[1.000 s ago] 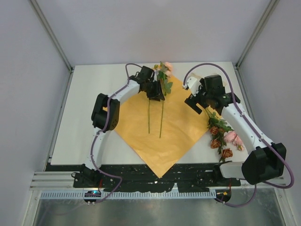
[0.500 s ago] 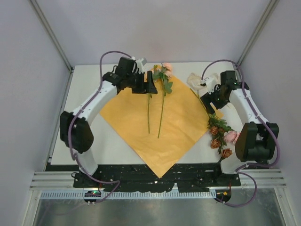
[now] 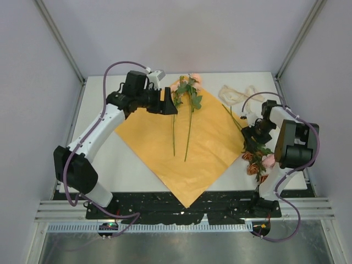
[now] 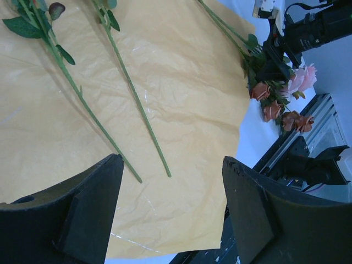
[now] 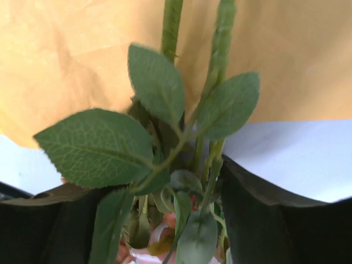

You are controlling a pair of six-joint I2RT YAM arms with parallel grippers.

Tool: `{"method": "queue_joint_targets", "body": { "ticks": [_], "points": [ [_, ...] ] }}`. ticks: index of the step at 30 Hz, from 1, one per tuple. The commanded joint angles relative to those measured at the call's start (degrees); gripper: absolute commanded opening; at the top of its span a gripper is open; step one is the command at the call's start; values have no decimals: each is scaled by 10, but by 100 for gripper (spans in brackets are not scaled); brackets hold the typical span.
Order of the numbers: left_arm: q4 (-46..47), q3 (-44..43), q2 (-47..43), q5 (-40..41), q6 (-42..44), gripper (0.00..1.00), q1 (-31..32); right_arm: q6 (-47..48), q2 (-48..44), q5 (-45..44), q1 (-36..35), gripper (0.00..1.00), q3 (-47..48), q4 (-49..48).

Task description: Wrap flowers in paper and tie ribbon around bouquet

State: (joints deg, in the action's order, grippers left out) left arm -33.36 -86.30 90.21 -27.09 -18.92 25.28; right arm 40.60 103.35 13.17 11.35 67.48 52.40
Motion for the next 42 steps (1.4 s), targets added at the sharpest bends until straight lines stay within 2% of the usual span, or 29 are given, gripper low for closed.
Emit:
{"method": "queue_joint_targets", "body": {
  "ticks": [1,3,4,5,6,9,13,15,16,18,21,24,25,27,29,31,36,42],
  "points": [
    [-1,-6,-14,-18,8,76,-20,31,-13,-20,6,60,-16,-8],
    [-2,-5,-19,-21,11,76,-22,49,-34,-31,14,36,-10,11],
    [-3,-5,-21,-22,12,76,-22,58,-45,-38,22,30,1,19],
    [-4,-5,-24,-23,13,76,-23,74,-63,-39,26,11,15,37],
    [-4,-5,-27,-24,13,76,-23,85,-71,-45,34,5,26,50],
    [-7,-8,-33,-32,18,76,-23,144,-133,-54,42,5,69,99],
    [-18,-16,-42,-57,34,77,-34,239,-230,-65,34,5,88,108],
    [-41,-42,-37,-82,59,79,-45,301,-286,-82,9,5,83,103],
    [-58,-64,-34,-88,79,84,-54,337,-304,-95,-5,5,74,95],
    [-89,-118,-17,-117,113,89,-73,400,-399,-117,-55,5,36,46],
    [-163,-217,19,-165,171,91,-88,514,-500,-172,-182,5,-71,-31],
    [-248,-286,54,-224,211,87,-75,674,-619,-172,-265,5,-174,-150],
    [-266,-289,61,-246,211,85,-64,706,-640,-145,-291,5,-214,-171],
    [-280,-261,66,-283,196,80,-19,811,-680,-72,-313,5,-265,-235],
    [-264,-212,66,-299,154,77,25,851,-702,-3,-325,5,-302,-290],
    [-211,-141,61,-321,102,75,69,878,-703,42,-343,5,-324,-338],
    [-45,-14,51,-329,-32,74,145,904,-664,82,-396,5,-336,-417],
    [10,0,70,-321,-82,68,172,905,-645,102,-442,5,-336,-433]
  ]
}}
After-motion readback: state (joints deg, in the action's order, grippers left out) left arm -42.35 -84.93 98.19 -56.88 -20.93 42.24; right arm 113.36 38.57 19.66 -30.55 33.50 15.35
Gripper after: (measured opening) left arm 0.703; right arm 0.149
